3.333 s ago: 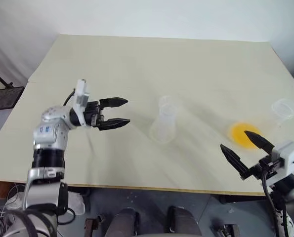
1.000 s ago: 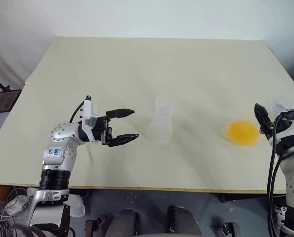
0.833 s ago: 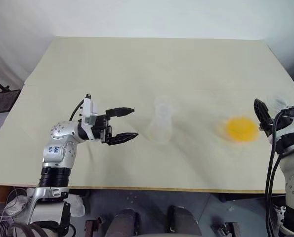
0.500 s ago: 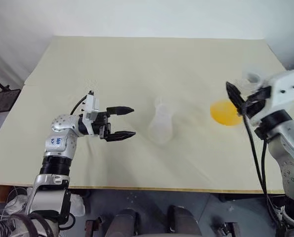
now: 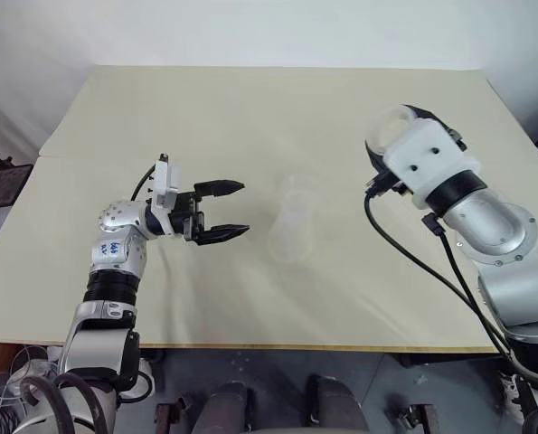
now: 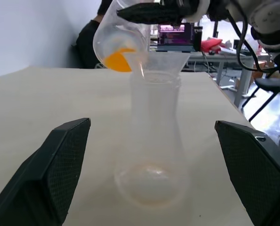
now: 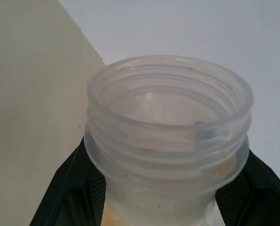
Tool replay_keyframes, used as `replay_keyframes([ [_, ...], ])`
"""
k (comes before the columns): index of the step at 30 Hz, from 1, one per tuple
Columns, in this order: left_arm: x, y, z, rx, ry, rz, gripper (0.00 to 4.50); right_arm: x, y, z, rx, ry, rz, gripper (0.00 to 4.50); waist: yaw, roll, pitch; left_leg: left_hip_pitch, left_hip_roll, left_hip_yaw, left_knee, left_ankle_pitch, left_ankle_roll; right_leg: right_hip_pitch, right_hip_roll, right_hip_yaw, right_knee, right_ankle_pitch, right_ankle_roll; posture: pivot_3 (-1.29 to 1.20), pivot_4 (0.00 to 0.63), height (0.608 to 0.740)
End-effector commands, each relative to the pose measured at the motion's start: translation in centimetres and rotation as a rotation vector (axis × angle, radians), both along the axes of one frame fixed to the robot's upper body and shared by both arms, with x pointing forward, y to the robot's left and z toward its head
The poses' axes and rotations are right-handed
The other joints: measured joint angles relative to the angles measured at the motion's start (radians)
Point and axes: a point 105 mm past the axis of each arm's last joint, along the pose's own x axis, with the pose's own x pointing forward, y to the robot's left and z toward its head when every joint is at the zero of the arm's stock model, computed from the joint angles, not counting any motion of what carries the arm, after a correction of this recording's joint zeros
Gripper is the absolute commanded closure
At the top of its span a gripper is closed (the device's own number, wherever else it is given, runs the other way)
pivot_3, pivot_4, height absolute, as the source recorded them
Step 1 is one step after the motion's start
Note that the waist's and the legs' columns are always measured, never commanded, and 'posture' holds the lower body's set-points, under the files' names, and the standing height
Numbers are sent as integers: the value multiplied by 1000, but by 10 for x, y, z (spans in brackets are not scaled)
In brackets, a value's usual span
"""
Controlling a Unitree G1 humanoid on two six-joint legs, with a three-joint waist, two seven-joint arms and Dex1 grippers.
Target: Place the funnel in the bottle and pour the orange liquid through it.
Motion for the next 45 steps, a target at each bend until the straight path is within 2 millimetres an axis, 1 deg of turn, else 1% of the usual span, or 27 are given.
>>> replay_keyframes([
  [1,-2,1,6,-12,-24,-6,0,-9,15,17,-112,-114,18,1993,0,0,0,0,0,0,0,0,0,0,0,0,0,0,0,0,150,740],
  [4,-3,0,5,-14,-22,-12,0,-7,29,13,-216,-128,23,1993,0,0,0,0,0,0,0,0,0,0,0,0,0,0,0,0,150,740],
  [6,-3,0,6,-14,-23,-14,0,-6,34,14,-245,-144,21,1993,0,0,0,0,0,-1,0,0,0,0,0,0,0,0,0,0,150,740],
  [9,-3,-1,6,-15,-23,-17,0,-4,39,15,-302,-177,7,1993,0,0,0,0,0,-1,0,0,0,0,0,0,0,0,0,0,150,740],
  [13,-4,-3,6,-16,-21,-20,0,-4,42,21,-425,-273,-24,1993,0,0,0,0,0,-1,0,0,0,0,0,0,0,0,0,0,150,740],
  [15,-4,-3,6,-16,-20,-25,0,-3,43,23,-477,-310,-36,1993,-2,0,0,0,0,-1,0,0,0,0,0,0,0,0,0,0,150,740],
  [20,-3,-5,7,-22,-20,-26,0,2,41,24,-530,-343,-56,1993,-8,0,0,0,0,-1,0,0,0,0,0,0,0,0,0,0,150,740],
  [27,-5,-5,7,-27,-16,-33,0,4,40,16,-603,-356,-44,1993,-14,0,0,0,0,-1,0,0,0,0,0,-1,0,0,0,0,150,740],
  [32,-6,-5,7,-29,-16,-33,0,4,43,13,-615,-359,-30,1993,-13,0,0,0,0,-1,0,0,0,0,0,-1,0,0,0,0,150,740],
  [37,-7,-6,7,-32,-18,-34,0,5,40,8,-664,-369,-27,1993,-13,0,0,0,0,-1,0,0,0,0,0,-1,0,0,0,0,150,740],
  [45,-8,-6,7,-33,-15,-33,0,5,42,1,-719,-384,-8,1993,-14,0,0,0,0,-1,0,0,0,0,0,-1,0,0,0,0,150,740],
])
